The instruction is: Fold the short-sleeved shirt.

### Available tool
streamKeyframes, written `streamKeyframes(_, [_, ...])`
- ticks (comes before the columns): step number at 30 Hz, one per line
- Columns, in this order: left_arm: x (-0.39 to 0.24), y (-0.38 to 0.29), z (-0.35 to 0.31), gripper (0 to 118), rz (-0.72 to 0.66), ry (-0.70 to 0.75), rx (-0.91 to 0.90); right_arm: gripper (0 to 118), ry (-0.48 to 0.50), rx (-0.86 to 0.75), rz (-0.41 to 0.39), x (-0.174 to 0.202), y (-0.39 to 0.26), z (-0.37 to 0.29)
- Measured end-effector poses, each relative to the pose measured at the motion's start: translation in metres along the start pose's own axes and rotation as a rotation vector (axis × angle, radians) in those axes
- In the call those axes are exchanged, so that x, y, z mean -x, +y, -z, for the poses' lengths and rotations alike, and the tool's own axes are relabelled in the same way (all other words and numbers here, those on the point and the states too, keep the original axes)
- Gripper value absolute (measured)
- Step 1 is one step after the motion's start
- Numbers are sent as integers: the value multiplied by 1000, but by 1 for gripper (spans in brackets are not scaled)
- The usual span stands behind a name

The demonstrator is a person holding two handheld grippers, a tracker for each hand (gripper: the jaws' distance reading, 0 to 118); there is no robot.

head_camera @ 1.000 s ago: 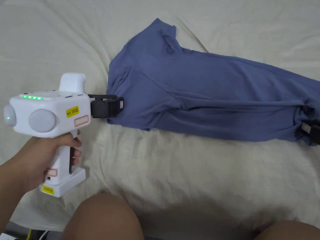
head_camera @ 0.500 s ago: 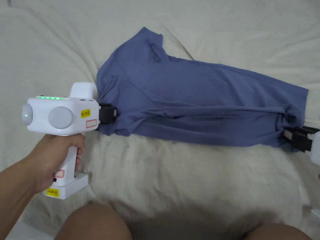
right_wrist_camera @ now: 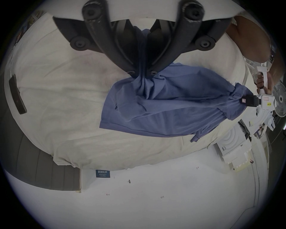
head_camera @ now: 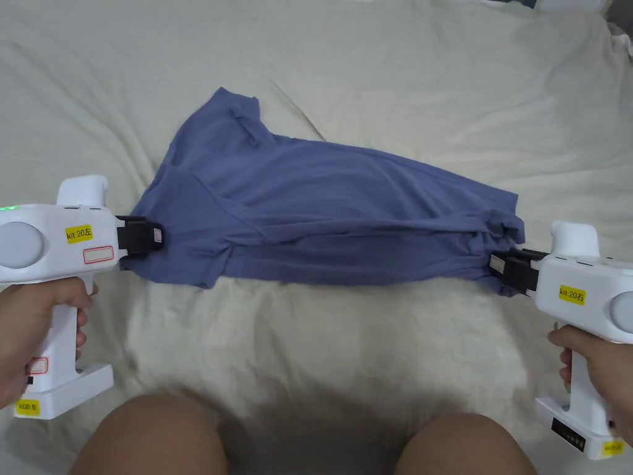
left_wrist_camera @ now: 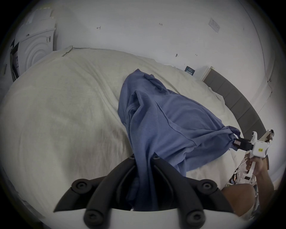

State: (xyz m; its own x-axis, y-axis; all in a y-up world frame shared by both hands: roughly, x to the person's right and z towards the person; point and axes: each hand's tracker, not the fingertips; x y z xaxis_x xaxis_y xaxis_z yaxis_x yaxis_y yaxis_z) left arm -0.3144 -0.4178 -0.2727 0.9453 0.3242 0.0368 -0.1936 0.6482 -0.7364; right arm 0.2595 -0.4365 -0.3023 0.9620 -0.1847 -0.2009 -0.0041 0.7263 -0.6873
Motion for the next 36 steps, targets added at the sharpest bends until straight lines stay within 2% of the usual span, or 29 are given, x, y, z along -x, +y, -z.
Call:
streamKeyframes(15, [-8, -45, -76, 7, -24, -39, -20, 8, 27, -6, -21, 2, -29, -61])
streamKeyframes(25, [-13, -81, -77, 7, 9, -22, 35, 8, 12, 67, -49, 8, -60, -78])
streamKeyframes(26, [-11, -82, -74, 7, 11, -19, 44, 9, 12, 91, -57, 8, -61, -76])
streamKeyframes(27, [-7, -83, -70, 9, -16, -27, 72, 21, 3, 138, -83, 7, -65, -70])
streamKeyframes(28, [-3, -85, -66, 21, -48, -38, 104, 48, -21, 170, -105, 6, -69, -65])
streamKeyframes(29, [1, -88, -65, 52, -63, -53, 127, 85, -35, 183, -109, 3, -78, -61])
streamKeyframes(30, [4, -91, -67, 101, -10, -9, 101, 112, -42, 214, -126, 1, -86, -58])
streamKeyframes(31, [6, -95, -72, 118, 18, 31, 91, 113, -59, 203, -125, -6, -94, -54])
streamKeyframes(32, [13, -97, -79, 116, 38, 73, 72, 113, -58, 164, -116, -11, -100, -62])
streamKeyframes(34, [22, -95, -108, 115, 53, 25, -38, 113, -22, 74, -37, -26, -97, -89])
streamKeyframes(36, [32, -88, -134, 116, 35, 60, -129, 113, -8, -19, -1, -41, -91, -117])
